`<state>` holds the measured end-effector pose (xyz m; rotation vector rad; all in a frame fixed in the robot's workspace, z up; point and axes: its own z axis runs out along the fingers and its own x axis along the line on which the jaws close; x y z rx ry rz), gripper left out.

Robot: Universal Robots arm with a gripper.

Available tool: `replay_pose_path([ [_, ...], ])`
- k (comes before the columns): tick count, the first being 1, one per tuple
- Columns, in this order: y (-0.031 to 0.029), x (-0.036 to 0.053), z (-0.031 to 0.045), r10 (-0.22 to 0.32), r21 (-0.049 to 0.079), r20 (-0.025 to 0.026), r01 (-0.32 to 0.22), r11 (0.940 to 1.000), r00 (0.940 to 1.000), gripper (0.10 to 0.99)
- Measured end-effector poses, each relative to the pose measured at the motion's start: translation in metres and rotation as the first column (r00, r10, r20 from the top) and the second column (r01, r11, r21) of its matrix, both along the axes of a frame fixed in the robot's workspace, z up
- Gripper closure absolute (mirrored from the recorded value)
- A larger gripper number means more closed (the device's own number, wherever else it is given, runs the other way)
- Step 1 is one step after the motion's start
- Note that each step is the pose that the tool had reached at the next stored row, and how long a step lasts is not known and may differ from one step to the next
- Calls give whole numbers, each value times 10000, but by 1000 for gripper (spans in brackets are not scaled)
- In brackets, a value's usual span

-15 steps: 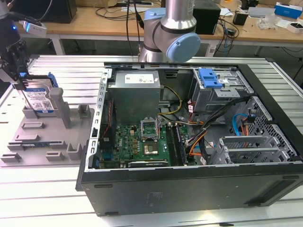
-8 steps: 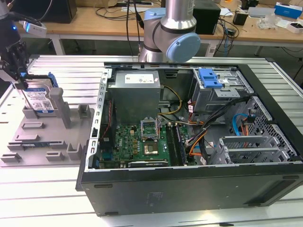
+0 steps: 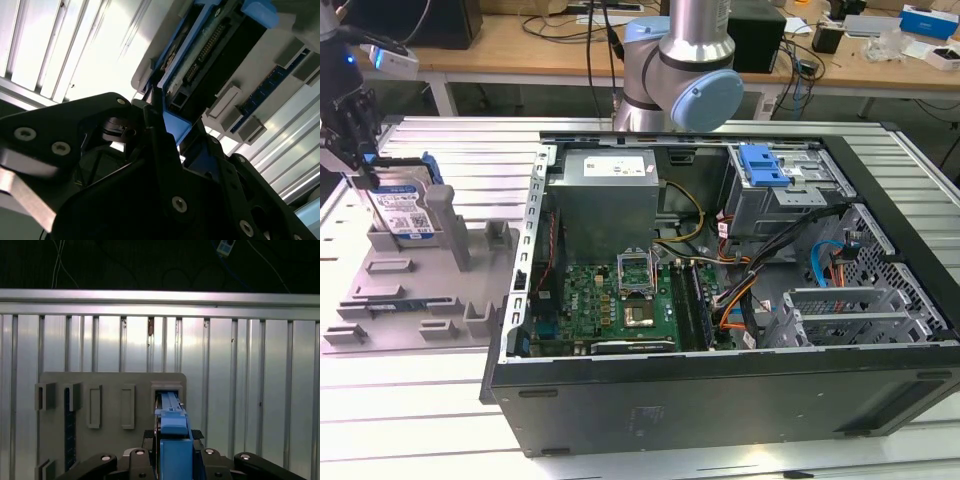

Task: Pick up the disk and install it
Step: 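Pick up the disk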

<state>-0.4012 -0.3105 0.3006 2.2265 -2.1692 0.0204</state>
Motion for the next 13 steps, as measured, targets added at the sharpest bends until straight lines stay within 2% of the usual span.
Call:
replay_pose_path([
  [6, -39, 0, -1, -23, 12, 0, 23, 10000, 10000, 718],
  [8, -52, 0, 0, -30, 61, 0, 30, 10000, 10000, 718],
  [9, -57, -1, 9, -32, 146, 2, 32, 9999, 10000, 718],
  [11, -57, 0, 88, -31, 149, 0, 31, 9999, 10000, 718],
  [13, -57, 0, 122, -31, 150, 1, 31, 9999, 10000, 718],
])
